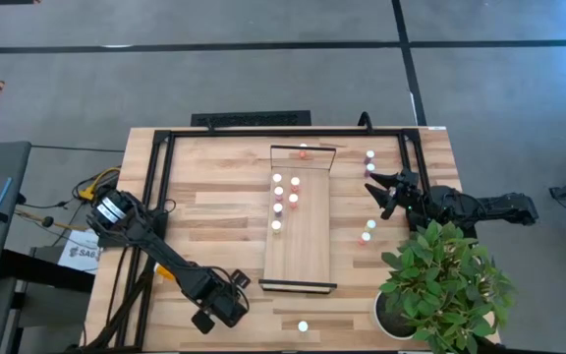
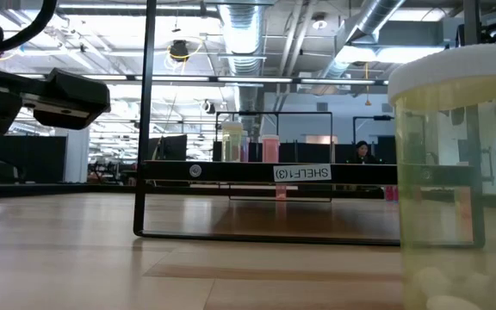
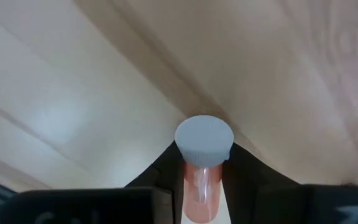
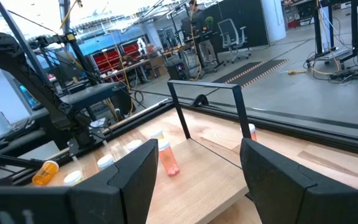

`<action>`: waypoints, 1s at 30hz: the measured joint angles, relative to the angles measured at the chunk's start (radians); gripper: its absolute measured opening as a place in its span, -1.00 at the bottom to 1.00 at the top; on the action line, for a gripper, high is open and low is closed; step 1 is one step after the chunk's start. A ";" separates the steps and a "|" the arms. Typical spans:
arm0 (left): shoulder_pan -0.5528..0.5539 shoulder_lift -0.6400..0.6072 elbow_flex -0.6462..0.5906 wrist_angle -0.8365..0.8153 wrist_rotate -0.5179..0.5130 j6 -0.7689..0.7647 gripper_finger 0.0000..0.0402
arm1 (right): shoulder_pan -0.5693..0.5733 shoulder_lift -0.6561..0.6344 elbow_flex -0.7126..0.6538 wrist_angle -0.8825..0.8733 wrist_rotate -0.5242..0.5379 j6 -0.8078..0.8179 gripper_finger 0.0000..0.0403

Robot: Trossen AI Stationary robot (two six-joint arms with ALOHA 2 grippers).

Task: Pick and place medicine bottles onto shelf by color
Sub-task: Put the pink pill bottle on the shelf

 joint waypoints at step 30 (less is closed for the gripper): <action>0.119 -0.134 0.000 -0.322 -0.422 0.663 -0.71 | 0.000 0.000 0.000 0.000 0.000 0.000 0.24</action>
